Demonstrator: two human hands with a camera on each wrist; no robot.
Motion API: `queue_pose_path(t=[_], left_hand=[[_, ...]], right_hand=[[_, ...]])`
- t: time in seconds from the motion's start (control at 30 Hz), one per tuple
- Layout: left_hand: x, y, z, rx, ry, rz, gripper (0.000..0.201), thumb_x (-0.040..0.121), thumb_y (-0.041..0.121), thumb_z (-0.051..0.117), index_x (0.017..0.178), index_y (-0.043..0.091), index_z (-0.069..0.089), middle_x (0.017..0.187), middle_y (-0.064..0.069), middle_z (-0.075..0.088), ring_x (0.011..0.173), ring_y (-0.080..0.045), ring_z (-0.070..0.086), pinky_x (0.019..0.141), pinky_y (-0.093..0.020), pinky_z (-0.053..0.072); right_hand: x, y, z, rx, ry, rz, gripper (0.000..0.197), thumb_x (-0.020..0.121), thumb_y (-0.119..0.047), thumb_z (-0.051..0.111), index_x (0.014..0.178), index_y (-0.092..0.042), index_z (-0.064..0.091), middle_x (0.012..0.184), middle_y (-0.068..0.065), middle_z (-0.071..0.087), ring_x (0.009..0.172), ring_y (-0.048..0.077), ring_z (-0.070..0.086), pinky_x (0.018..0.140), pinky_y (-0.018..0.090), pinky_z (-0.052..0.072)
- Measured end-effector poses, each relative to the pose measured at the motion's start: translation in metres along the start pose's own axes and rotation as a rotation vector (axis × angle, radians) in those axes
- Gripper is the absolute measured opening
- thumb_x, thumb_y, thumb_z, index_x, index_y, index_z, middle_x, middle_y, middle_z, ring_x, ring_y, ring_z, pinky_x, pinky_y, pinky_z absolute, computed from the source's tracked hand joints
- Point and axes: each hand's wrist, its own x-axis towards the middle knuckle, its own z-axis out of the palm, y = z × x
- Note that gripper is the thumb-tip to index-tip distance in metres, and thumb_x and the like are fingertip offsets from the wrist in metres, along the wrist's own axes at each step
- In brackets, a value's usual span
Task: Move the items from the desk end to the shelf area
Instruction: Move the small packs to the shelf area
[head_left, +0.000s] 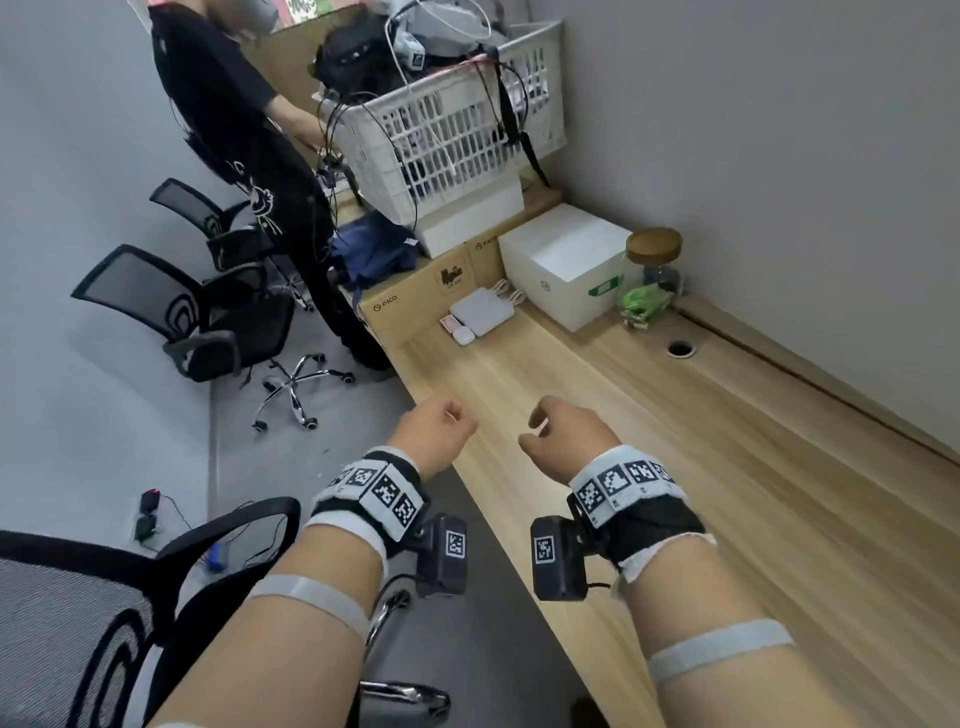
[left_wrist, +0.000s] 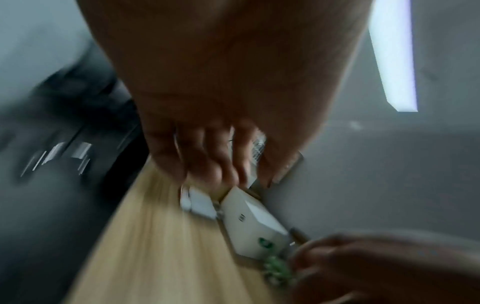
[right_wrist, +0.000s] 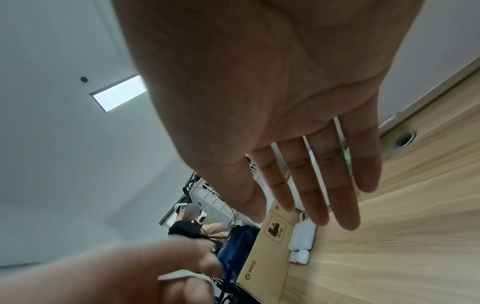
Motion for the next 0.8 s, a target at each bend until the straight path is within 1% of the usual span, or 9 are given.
queue_pose_path(t=[0.07,0.13,0.23,0.37,0.5,0.57,0.63,0.73,0.8], left_hand=[[0.021,-0.001,-0.011,0.18,-0.131,0.023,0.016,0.092,0.036,0.059,0.096,0.021,0.062,0.081,0.004,0.063,0.077,-0.016,0.061,0.067,-0.028,0.045],[0.046,-0.001,-0.019,0.162,-0.197,0.005,0.019,0.094,0.036,0.058,0.101,0.019,0.061,0.084,0.004,0.067,0.074,-0.012,0.064,0.073,-0.027,0.048],[0.091,-0.007,-0.028,0.173,-0.202,0.015,0.02,0.094,0.038,0.059,0.1,0.019,0.06,0.092,0.0,0.07,0.078,-0.014,0.068,0.08,-0.031,0.052],[0.163,-0.027,-0.041,0.213,-0.288,0.01,0.021,0.092,0.042,0.06,0.099,0.022,0.06,0.092,-0.002,0.071,0.086,-0.019,0.071,0.085,-0.036,0.053],[0.254,-0.051,-0.044,0.204,-0.308,0.062,0.02,0.093,0.04,0.06,0.099,0.021,0.059,0.093,-0.004,0.069,0.092,-0.025,0.069,0.084,-0.039,0.053],[0.3,-0.063,-0.042,0.205,-0.337,0.078,0.022,0.093,0.04,0.06,0.103,0.02,0.06,0.098,-0.002,0.067,0.093,-0.023,0.067,0.085,-0.037,0.053],[0.343,-0.077,-0.04,0.22,-0.347,0.094,0.025,0.092,0.039,0.062,0.11,0.022,0.061,0.106,0.0,0.065,0.095,-0.019,0.064,0.087,-0.035,0.052],[0.394,-0.097,-0.037,0.258,-0.265,0.135,0.04,0.09,0.028,0.063,0.129,0.022,0.057,0.129,-0.006,0.056,0.112,-0.025,0.059,0.1,-0.04,0.048],[0.428,-0.112,-0.034,0.23,-0.23,0.158,0.049,0.088,0.018,0.059,0.136,0.023,0.053,0.135,-0.011,0.05,0.116,-0.03,0.056,0.103,-0.042,0.045]], right_hand=[[0.025,-0.007,0.003,0.008,-0.018,-0.007,0.031,0.088,-0.038,0.056,0.115,-0.022,0.056,0.109,0.0,0.065,0.095,0.021,0.063,0.082,0.034,0.052],[0.051,-0.01,0.008,0.004,-0.037,0.001,0.03,0.088,-0.038,0.056,0.114,-0.022,0.056,0.109,0.0,0.066,0.094,0.021,0.063,0.084,0.035,0.053],[0.09,-0.015,0.015,-0.028,-0.062,0.033,0.031,0.089,-0.038,0.055,0.115,-0.021,0.055,0.109,0.001,0.066,0.094,0.021,0.063,0.082,0.034,0.053],[0.149,-0.031,0.03,-0.056,-0.068,0.072,0.032,0.089,-0.039,0.055,0.116,-0.022,0.054,0.11,0.0,0.066,0.094,0.021,0.063,0.081,0.035,0.053],[0.216,-0.053,0.054,-0.144,-0.092,0.072,0.034,0.089,-0.039,0.055,0.118,-0.023,0.053,0.113,-0.001,0.063,0.098,0.022,0.061,0.086,0.039,0.053],[0.249,-0.061,0.07,-0.203,-0.113,0.083,0.036,0.089,-0.039,0.054,0.122,-0.023,0.051,0.119,-0.001,0.058,0.099,0.022,0.061,0.087,0.04,0.053],[0.279,-0.068,0.087,-0.254,-0.133,0.109,0.042,0.09,-0.038,0.054,0.129,-0.024,0.045,0.127,0.0,0.049,0.096,0.024,0.061,0.084,0.04,0.053],[0.317,-0.072,0.108,-0.257,-0.129,0.129,0.056,0.09,-0.033,0.056,0.141,-0.024,0.035,0.139,0.003,0.034,0.098,0.026,0.06,0.083,0.041,0.053],[0.348,-0.071,0.122,-0.258,-0.128,0.127,0.061,0.089,-0.029,0.056,0.145,-0.025,0.032,0.146,0.002,0.027,0.105,0.025,0.058,0.085,0.041,0.053]])
